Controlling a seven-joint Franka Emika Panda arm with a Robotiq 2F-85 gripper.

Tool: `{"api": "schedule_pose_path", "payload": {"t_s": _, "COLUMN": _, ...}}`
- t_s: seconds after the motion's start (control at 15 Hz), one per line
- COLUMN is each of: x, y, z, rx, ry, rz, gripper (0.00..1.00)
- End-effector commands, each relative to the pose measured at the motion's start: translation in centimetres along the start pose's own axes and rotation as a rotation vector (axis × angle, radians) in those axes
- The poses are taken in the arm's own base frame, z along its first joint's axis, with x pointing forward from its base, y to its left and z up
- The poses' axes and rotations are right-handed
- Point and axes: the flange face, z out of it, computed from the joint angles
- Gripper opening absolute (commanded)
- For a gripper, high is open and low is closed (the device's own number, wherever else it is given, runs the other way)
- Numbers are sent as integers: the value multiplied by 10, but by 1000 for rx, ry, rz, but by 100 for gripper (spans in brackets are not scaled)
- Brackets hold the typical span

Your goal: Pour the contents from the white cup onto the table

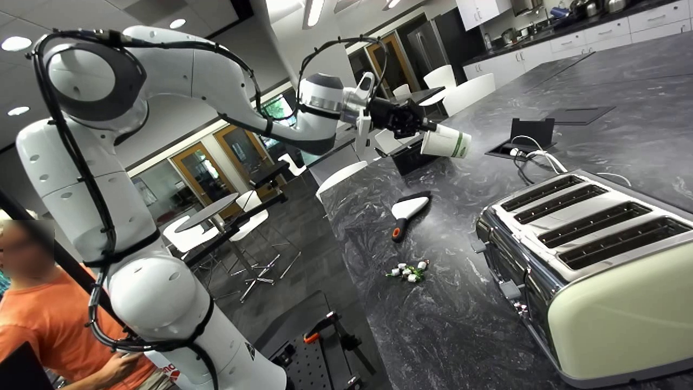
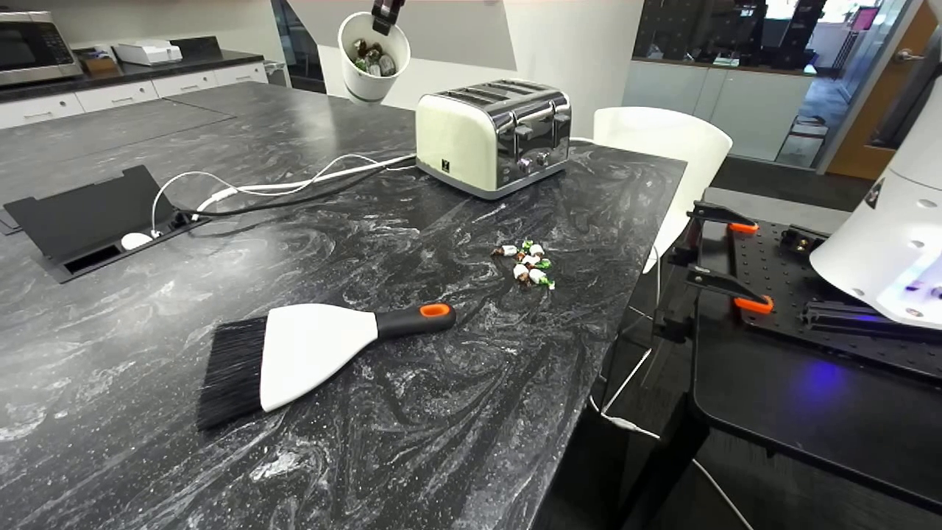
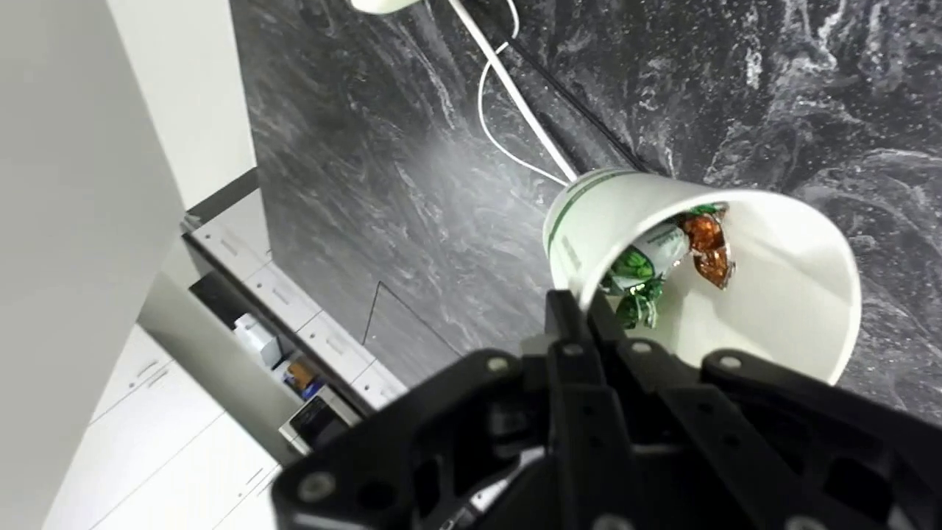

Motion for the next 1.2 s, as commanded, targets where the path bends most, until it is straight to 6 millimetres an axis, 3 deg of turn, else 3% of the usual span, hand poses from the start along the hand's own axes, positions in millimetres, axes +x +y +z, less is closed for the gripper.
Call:
{"api": "schedule_pose_path", "payload": {"t_s": 0.0, "x": -30, "y": -30, "z": -14, "rx": -152, "ry": -3, "rz": -20, "gripper": 1}}
{"api": "schedule_pose_path", "payload": {"t_s": 0.13, "x": -47, "y": -54, "z": -14, "rx": -187, "ry": -82, "rz": -50, "gripper": 1}}
{"api": "schedule_pose_path", "payload": {"t_s": 0.2, "x": -33, "y": -48, "z": -9, "rx": -150, "ry": -51, "rz": -37, "gripper": 4}}
{"api": "schedule_pose_path", "payload": {"t_s": 0.33, "x": -43, "y": -64, "z": -12, "rx": -166, "ry": -76, "rz": -59, "gripper": 4}}
{"api": "schedule_pose_path", "payload": {"t_s": 0.6, "x": -46, "y": -67, "z": -6, "rx": -197, "ry": -93, "rz": -74, "gripper": 1}}
{"api": "schedule_pose_path", "payload": {"t_s": 1.13, "x": -73, "y": -136, "z": -3, "rx": -388, "ry": -74, "rz": -170, "gripper": 1}}
